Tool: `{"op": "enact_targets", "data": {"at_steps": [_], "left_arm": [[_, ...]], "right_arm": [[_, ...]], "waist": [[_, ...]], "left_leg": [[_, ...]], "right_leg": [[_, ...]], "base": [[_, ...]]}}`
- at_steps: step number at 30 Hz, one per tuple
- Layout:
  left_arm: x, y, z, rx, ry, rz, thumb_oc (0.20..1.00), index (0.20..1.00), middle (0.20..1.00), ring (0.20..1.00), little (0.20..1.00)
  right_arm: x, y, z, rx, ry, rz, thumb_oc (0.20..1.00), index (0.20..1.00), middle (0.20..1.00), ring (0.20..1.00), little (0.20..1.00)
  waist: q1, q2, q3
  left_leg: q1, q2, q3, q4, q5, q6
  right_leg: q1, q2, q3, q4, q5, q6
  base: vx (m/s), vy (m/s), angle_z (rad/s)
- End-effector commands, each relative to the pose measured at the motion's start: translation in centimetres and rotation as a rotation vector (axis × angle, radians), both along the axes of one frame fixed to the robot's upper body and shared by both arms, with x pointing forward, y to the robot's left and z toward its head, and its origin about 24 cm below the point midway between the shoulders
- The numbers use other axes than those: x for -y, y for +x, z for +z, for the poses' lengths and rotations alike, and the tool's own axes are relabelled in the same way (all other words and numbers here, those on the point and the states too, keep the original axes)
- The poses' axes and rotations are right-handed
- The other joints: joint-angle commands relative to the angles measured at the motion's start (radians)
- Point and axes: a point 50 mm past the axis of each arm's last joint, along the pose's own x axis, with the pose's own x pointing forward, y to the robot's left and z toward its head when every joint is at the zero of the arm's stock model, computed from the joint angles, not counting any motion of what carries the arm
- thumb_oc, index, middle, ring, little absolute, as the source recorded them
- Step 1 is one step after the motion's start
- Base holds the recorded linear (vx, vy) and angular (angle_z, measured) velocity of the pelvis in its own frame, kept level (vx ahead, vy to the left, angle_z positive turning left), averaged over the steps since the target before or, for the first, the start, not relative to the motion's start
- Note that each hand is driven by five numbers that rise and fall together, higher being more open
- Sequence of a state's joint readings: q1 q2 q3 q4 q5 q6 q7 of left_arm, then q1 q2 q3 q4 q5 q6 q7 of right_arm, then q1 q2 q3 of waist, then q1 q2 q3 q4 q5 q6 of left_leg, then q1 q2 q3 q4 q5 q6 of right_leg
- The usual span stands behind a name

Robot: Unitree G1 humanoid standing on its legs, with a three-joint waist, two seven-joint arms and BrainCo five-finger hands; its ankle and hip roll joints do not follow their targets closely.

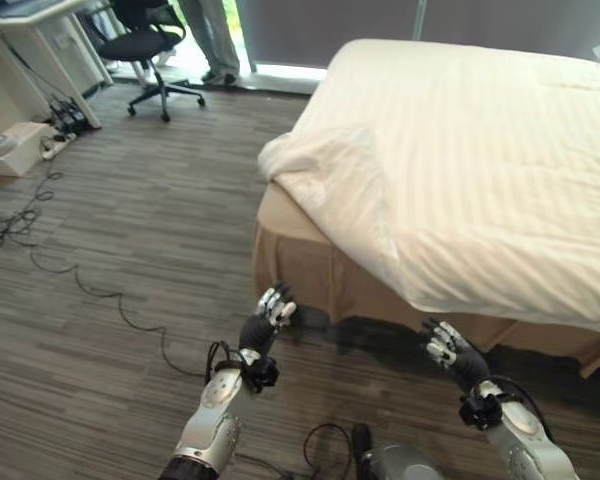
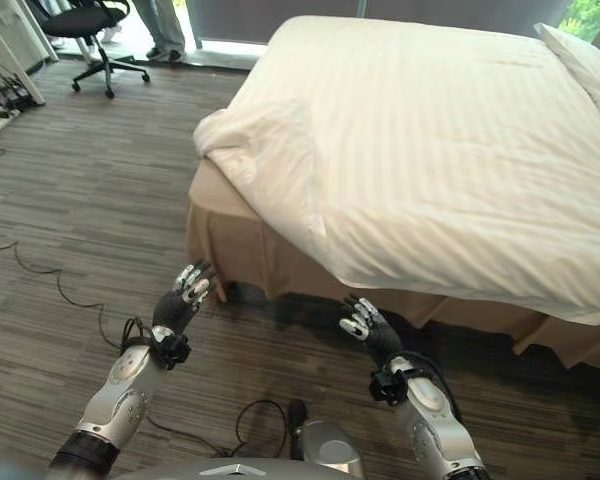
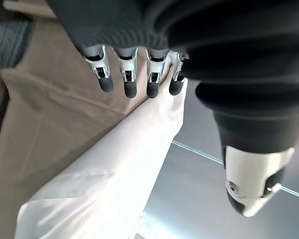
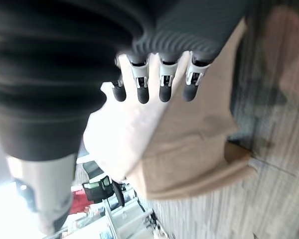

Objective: Making the bed.

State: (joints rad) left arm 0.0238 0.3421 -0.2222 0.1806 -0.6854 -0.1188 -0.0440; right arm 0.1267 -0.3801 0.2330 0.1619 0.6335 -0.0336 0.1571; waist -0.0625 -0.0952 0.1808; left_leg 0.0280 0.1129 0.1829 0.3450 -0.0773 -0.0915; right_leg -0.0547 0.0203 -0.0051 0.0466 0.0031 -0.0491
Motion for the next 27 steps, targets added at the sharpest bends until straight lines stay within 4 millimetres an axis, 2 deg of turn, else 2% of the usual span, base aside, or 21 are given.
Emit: {"op": "enact_targets", "data": {"at_steps": [1, 2, 3, 5, 6, 8, 9, 10, 12, 13, 14, 16, 17, 19, 20, 21, 22, 23, 24, 26, 27], "left_arm": [[0.8, 1.4, 2.8, 0.147, -0.018, -0.032, 1.000, 1.000, 1.000, 1.000, 1.000], [1.0, 1.5, 2.8, 0.146, -0.024, -0.031, 1.000, 1.000, 1.000, 1.000, 1.000], [1.2, 1.7, 3.0, 0.150, -0.033, -0.028, 1.000, 1.000, 1.000, 1.000, 1.000], [1.1, 2.1, 3.6, 0.177, -0.036, -0.025, 1.000, 1.000, 1.000, 1.000, 1.000], [1.0, 2.1, 3.7, 0.178, -0.036, -0.019, 1.000, 1.000, 1.000, 1.000, 1.000], [0.7, 2.2, 4.1, 0.194, -0.037, -0.005, 1.000, 1.000, 1.000, 1.000, 1.000], [0.2, 2.1, 4.4, 0.202, -0.033, 0.012, 1.000, 1.000, 1.000, 1.000, 1.000], [-0.1, 2.0, 4.5, 0.209, -0.029, 0.016, 1.000, 1.000, 1.000, 1.000, 1.000], [-0.2, 1.9, 4.5, 0.209, -0.020, 0.018, 1.000, 1.000, 1.000, 1.000, 1.000], [-0.4, 2.1, 4.8, 0.222, -0.011, 0.007, 1.000, 1.000, 1.000, 1.000, 1.000], [-0.4, 2.1, 4.8, 0.222, -0.011, 0.007, 1.000, 1.000, 1.000, 1.000, 1.000], [-0.2, 2.2, 4.9, 0.221, 0.001, -0.026, 1.000, 1.000, 1.000, 1.000, 1.000], [0.0, 2.3, 5.0, 0.227, 0.016, -0.042, 1.000, 1.000, 1.000, 1.000, 1.000], [-0.1, 2.4, 4.9, 0.223, 0.027, -0.036, 1.000, 1.000, 1.000, 1.000, 1.000], [-0.9, 1.9, 4.5, 0.208, 0.057, -0.010, 1.000, 1.000, 1.000, 1.000, 1.000], [-0.9, 1.9, 4.5, 0.208, 0.057, -0.010, 1.000, 1.000, 1.000, 1.000, 1.000], [-1.6, 1.4, 4.0, 0.185, 0.090, 0.009, 1.000, 1.000, 1.000, 1.000, 1.000], [-2.7, 0.7, 3.2, 0.147, 0.103, 0.030, 1.000, 1.000, 1.000, 1.000, 1.000], [-3.4, 0.1, 3.0, 0.135, 0.106, 0.053, 1.000, 1.000, 1.000, 1.000, 1.000], [-3.6, -0.1, 2.8, 0.122, 0.098, 0.064, 1.000, 1.000, 1.000, 1.000, 1.000], [-3.7, -0.4, 2.4, 0.104, 0.079, 0.086, 1.000, 1.000, 1.000, 1.000, 1.000]], "right_arm": [[0.0, 0.3, 1.7, 0.095, 0.003, 0.038, 1.000, 1.000, 1.000, 1.000, 1.000], [0.0, 0.2, 1.6, 0.090, -0.007, 0.037, 1.000, 1.000, 1.000, 1.000, 1.000], [0.1, 0.3, 1.6, 0.090, -0.025, 0.034, 1.000, 1.000, 1.000, 1.000, 1.000], [0.4, 0.5, 2.0, 0.107, -0.049, 0.034, 1.000, 1.000, 1.000, 1.000, 1.000], [0.6, 0.5, 1.9, 0.106, -0.059, 0.036, 1.000, 1.000, 1.000, 1.000, 1.000], [1.1, 0.3, 1.8, 0.098, -0.116, 0.045, 1.000, 1.000, 1.000, 1.000, 1.000], [1.5, 0.3, 1.6, 0.086, -0.109, 0.028, 1.000, 1.000, 1.000, 1.000, 1.000], [1.5, 0.3, 1.6, 0.083, -0.096, 0.026, 1.000, 1.000, 1.000, 1.000, 1.000], [1.7, 0.2, 1.3, 0.068, -0.088, 0.014, 1.000, 1.000, 1.000, 1.000, 1.000], [1.7, 0.1, 1.2, 0.059, -0.078, 0.008, 1.000, 1.000, 1.000, 1.000, 1.000], [1.7, 0.1, 1.2, 0.059, -0.078, 0.008, 1.000, 1.000, 1.000, 1.000, 1.000], [2.0, -0.4, 0.4, 0.026, -0.078, -0.036, 1.000, 1.000, 1.000, 1.000, 1.000], [1.8, -0.5, 0.1, 0.019, -0.093, -0.040, 1.000, 1.000, 1.000, 1.000, 1.000], [1.3, -0.3, 0.2, 0.027, -0.081, -0.052, 1.000, 1.000, 1.000, 1.000, 1.000], [0.1, -0.2, 0.3, 0.041, -0.015, -0.044, 1.000, 1.000, 1.000, 1.000, 1.000], [0.1, -0.2, 0.3, 0.041, -0.015, -0.044, 1.000, 1.000, 1.000, 1.000, 1.000], [-0.7, -0.4, 0.1, 0.031, 0.033, -0.033, 1.000, 1.000, 1.000, 1.000, 1.000], [-1.9, -0.4, -0.1, 0.015, 0.047, 0.042, 1.000, 1.000, 1.000, 1.000, 1.000], [-1.9, -0.5, 0.0, 0.021, 0.027, 0.089, 1.000, 1.000, 1.000, 1.000, 1.000], [-1.8, -0.6, -0.1, 0.017, 0.017, 0.093, 1.000, 1.000, 1.000, 1.000, 1.000], [-1.6, -0.5, -0.3, 0.008, 0.005, 0.083, 1.000, 1.000, 1.000, 1.000, 1.000]], "waist": [[-0.005, 0.009, 0.016], [-0.014, 0.009, 0.015], [-0.022, 0.011, 0.018], [-0.016, 0.010, 0.005], [-0.015, 0.017, -0.003], [0.000, 0.037, -0.010], [0.008, 0.051, -0.021], [0.011, 0.058, -0.032], [0.007, 0.065, -0.039], [-0.012, 0.084, -0.044], [-0.006, 0.083, -0.043], [-0.027, 0.087, -0.053], [-0.031, 0.083, -0.051], [-0.039, 0.083, -0.040], [-0.014, 0.097, -0.014], [-0.014, 0.095, -0.017], [0.020, 0.106, -0.004], [0.031, 0.116, 0.009], [0.045, 0.117, 0.014], [0.058, 0.112, 0.010], [0.075, 0.105, 0.002]], "left_leg": [[-0.184, -0.061, -0.021, 0.212, 0.140, -0.007], [-0.195, -0.020, -0.008, 0.208, 0.144, -0.005], [-0.187, 0.061, 0.015, 0.161, 0.151, -0.001], [-0.136, 0.149, -0.068, 0.005, 0.188, 0.006], [-0.098, 0.166, -0.100, -0.050, 0.221, 0.001], [-0.048, 0.196, -0.289, -0.127, 0.305, -0.029], [-0.014, 0.180, -0.446, -0.136, 0.316, -0.048], [-0.002, 0.159, -0.525, -0.138, 0.302, -0.055], [0.019, 0.145, -0.570, -0.154, 0.279, -0.073], [0.029, 0.134, -0.549, -0.227, 0.220, -0.086], [0.035, 0.135, -0.541, -0.231, 0.220, -0.086], [0.089, 0.107, -0.428, -0.351, 0.076, -0.068], [0.103, 0.075, -0.392, -0.365, 0.042, -0.049], [0.119, 0.059, -0.362, -0.387, 0.035, -0.031], [0.162, 0.031, -0.291, -0.432, 0.030, 0.001], [0.158, 0.029, -0.291, -0.432, 0.032, 0.001], [0.156, 0.003, -0.244, -0.432, 0.030, 0.018], [0.138, -0.031, -0.173, -0.428, 0.037, 0.055], [0.120, -0.057, -0.127, -0.421, 0.044, 0.081], [0.115, -0.070, -0.103, -0.419, 0.041, 0.085], [0.102, -0.094, -0.059, -0.415, 0.044, 0.097]], "right_leg": [[0.114, -0.048, -0.057, -0.015, -0.031, 0.087], [0.118, -0.056, -0.056, -0.011, -0.041, 0.088], [0.122, -0.069, -0.056, 0.001, -0.050, 0.095], [0.114, -0.104, -0.005, 0.024, -0.067, 0.122], [0.103, -0.107, 0.020, 0.034, -0.071, 0.127], [0.088, -0.132, 0.086, 0.053, -0.074, 0.152], [0.080, -0.143, 0.158, 0.057, -0.070, 0.175], [0.070, -0.151, 0.193, 0.060, -0.060, 0.188], [0.065, -0.174, 0.222, 0.062, -0.054, 0.207], [0.055, -0.214, 0.253, 0.074, -0.044, 0.233], [0.055, -0.214, 0.260, 0.075, -0.045, 0.234], [0.045, -0.285, 0.264, 0.064, -0.009, 0.272], [0.013, -0.311, 0.273, 0.084, 0.046, 0.280], [-0.021, -0.318, 0.281, 0.112, 0.107, 0.274], [-0.087, -0.351, 0.151, 0.121, 0.206, 0.243], [-0.090, -0.353, 0.151, 0.118, 0.210, 0.243], [-0.098, -0.416, -0.065, 0.109, 0.230, 0.246], [-0.103, -0.365, -0.213, 0.225, 0.133, 0.225], [-0.096, -0.307, -0.278, 0.319, 0.079, 0.220], [-0.068, -0.304, -0.327, 0.314, 0.048, 0.211], [-0.018, -0.285, -0.390, 0.339, 0.003, 0.199]], "base": [[0.07, 0.085, -0.60], [0.09, 0.158, -0.40], [0.13, 0.262, -0.43], [0.19, 0.360, -0.55], [0.22, 0.401, -1.07], [0.26, 0.523, -1.04], [0.28, 0.592, -0.95], [0.20, 0.437, -1.26], [0.12, 0.468, -1.44], [0.11, 0.579, -0.80], [0.05, 0.526, -0.38], [0.03, 0.534, -0.27], [0.02, 0.479, -0.26], [-0.10, 0.447, -0.19], [-0.15, 0.526, -0.43], [-0.21, 0.611, -1.11], [-0.27, 0.733, -1.69], [-0.39, 1.021, -2.72], [-0.35, 0.853, -2.18], [-0.17, 0.314, -1.27], [-0.23, 0.216, -0.96]]}}
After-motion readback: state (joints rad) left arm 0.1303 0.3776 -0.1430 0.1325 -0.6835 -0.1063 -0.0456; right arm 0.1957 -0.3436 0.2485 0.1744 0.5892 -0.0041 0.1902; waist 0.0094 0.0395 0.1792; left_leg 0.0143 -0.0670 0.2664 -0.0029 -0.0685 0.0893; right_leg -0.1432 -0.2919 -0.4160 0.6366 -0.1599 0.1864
